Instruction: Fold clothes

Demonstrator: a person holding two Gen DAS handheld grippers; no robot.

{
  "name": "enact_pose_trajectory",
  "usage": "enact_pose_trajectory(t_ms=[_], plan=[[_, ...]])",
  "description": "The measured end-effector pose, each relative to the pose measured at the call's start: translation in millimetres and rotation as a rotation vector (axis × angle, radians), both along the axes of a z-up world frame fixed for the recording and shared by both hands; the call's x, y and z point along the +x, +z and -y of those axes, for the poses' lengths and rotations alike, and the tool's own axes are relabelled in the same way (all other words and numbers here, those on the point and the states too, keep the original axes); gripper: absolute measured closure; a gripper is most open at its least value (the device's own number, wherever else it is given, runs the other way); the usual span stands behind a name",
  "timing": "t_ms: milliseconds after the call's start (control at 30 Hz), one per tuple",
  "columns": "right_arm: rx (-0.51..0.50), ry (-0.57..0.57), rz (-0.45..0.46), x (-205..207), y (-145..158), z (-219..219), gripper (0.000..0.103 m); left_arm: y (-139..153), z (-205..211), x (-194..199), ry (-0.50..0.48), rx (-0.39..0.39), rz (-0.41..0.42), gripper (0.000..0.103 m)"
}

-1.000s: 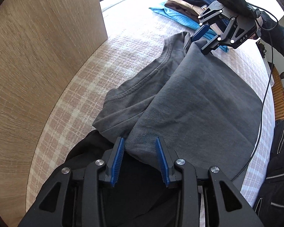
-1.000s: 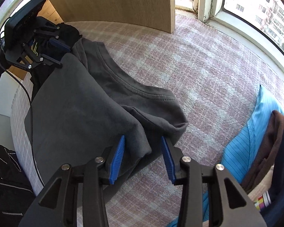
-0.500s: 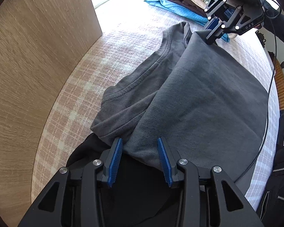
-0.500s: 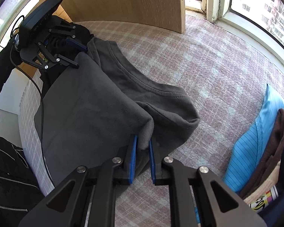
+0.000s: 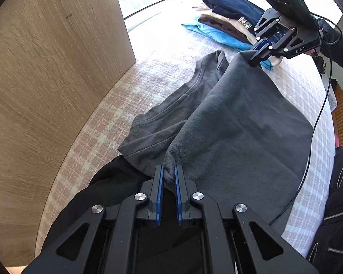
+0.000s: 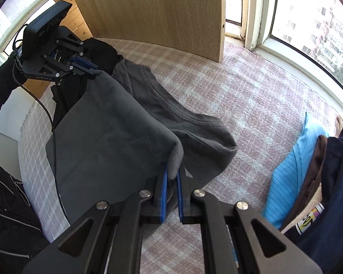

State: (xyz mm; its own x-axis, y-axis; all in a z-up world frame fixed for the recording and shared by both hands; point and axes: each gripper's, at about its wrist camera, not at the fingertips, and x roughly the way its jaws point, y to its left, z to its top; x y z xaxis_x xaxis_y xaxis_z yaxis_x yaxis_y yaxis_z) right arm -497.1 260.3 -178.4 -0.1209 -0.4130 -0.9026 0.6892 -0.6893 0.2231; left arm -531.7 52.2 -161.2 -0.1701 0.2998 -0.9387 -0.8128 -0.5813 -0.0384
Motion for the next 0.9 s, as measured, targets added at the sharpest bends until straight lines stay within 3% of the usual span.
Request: enact_pose_trajectory(t_ms=[233, 567, 667, 900], plan=[[-0.033, -0.062, -0.017, -15.1, 22.5, -10.5, 0.096, 9.4, 7.9, -15.4, 0.039, 0.032, -0.017, 0.095], [0.088, -0.147, 0.055, -65.0, -33.2, -1.6, 0.095, -43.8, 8.7, -50.2, 0.107, -0.006, 0.044, 0.094], [0.121, -0.196, 0.095, -72.7, -39.4, -3.9, 0.08, -60.7, 8.1, -57.7, 0.123, -0.021, 0.067, 0.085], [0.072, -0.324, -0.001, -52.4, 18.3, -34.8, 0.08, -19.3, 31.0, -40.8, 0.156, 0.022, 0.001, 0.084]])
